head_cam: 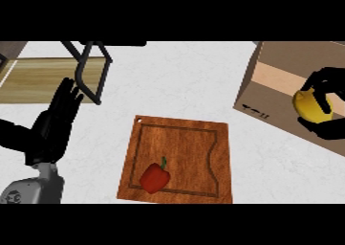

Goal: Pick the lemon from the cutting board and place it in the cardboard box

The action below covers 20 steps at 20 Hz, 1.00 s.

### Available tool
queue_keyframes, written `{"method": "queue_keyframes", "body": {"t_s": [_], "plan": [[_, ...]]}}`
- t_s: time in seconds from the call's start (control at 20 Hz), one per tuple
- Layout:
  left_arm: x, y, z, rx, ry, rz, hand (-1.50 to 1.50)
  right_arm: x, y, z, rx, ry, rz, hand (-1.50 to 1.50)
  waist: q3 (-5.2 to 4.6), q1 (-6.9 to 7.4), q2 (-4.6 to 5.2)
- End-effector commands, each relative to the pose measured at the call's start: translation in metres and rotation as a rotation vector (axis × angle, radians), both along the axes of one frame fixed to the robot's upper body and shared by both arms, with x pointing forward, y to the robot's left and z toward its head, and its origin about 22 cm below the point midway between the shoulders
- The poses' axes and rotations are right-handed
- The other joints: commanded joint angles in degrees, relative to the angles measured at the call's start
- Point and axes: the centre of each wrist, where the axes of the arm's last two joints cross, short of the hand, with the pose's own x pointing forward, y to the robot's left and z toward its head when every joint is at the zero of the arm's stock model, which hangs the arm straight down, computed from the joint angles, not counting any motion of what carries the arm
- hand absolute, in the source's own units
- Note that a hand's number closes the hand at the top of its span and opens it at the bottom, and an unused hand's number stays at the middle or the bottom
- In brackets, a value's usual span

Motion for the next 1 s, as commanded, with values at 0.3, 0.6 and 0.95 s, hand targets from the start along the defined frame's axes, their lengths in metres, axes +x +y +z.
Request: {"method": "queue_keyframes", "body": {"t_s": [0.3,0.6,0.95], "plan": [[0.012,-0.009,0.011,0.002,-0.007,0.000,0.00,0.037,-0.028,-0.053,-0.332,0.285,-0.085,-1.50,0.08,0.63,0.42],[0.001,0.007,-0.011,0.005,0.002,-0.006,0.00,0.070,-0.026,-0.027,0.030,0.081,0.015,-1.50,0.11,0.41,0.28],[-0.001,0.003,0.004,0.009,0.011,0.013,0.00,0.082,-0.017,-0.041,0.449,0.097,0.121,-1.50,0.09,-0.36,-0.13]]}}
